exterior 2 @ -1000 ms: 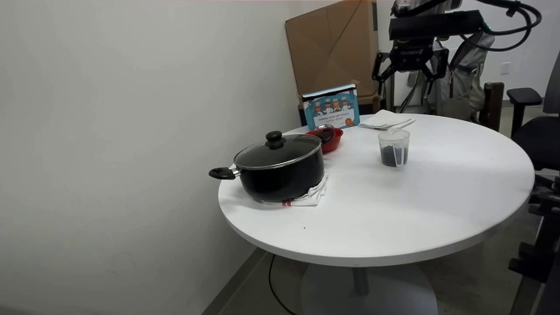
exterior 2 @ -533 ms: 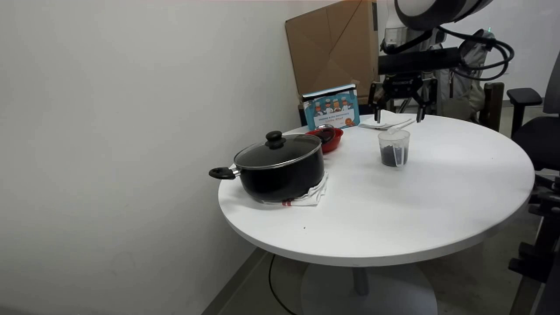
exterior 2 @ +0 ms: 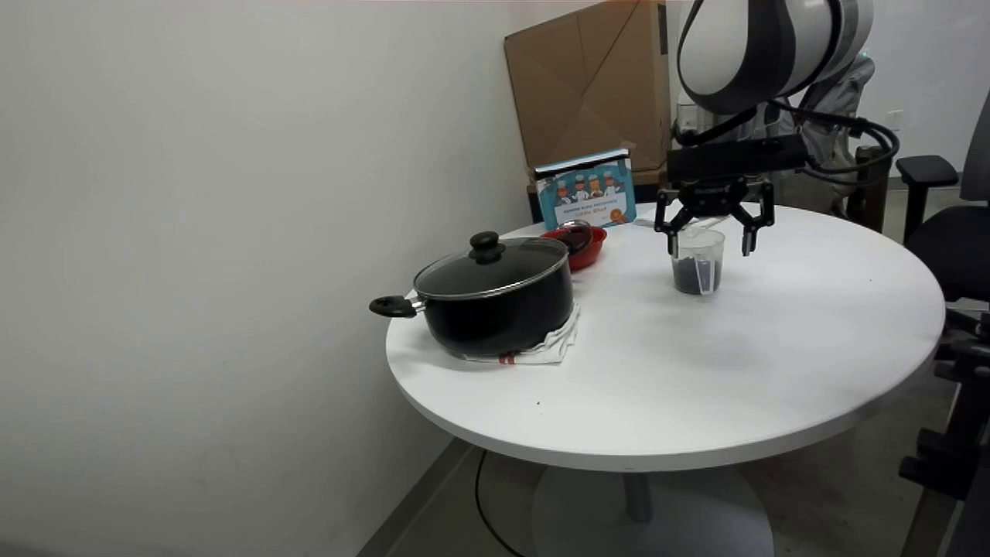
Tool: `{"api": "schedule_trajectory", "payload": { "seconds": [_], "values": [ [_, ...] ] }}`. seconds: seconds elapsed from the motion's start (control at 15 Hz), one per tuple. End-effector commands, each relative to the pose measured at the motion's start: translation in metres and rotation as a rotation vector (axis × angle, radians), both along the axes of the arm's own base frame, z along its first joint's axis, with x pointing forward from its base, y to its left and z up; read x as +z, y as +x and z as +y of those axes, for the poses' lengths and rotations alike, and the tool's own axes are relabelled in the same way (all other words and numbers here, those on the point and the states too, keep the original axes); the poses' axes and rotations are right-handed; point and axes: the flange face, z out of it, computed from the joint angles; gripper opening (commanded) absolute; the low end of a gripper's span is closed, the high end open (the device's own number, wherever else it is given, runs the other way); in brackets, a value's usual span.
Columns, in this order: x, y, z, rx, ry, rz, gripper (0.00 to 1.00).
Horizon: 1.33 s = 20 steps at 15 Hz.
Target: Pick up the jar and pour some of its contents in the bowl
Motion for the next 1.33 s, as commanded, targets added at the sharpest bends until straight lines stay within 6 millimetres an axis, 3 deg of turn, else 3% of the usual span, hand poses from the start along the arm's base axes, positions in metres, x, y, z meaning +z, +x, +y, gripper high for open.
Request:
{"api": "schedule_trajectory", "payload": {
  "seconds": [0.0, 0.2, 0.6, 0.73, 0.8, 1.27],
  "values": [
    [-0.013, 0.009, 0.002, 0.017, -0.009, -0.012, 0.75],
    [-0.018, 0.01, 0.005, 0.028, -0.011, -0.011, 0.6],
    [-0.015, 0.01, 0.007, 0.053, 0.005, -0.015, 0.14],
    [-0.008, 0.011, 0.008, 0.058, 0.03, -0.024, 0.11],
    [-0.005, 0.011, 0.009, 0.066, 0.035, -0.031, 0.15],
    [0.022, 0.015, 0.002, 0.193, 0.061, -0.003, 0.15]
  ]
}}
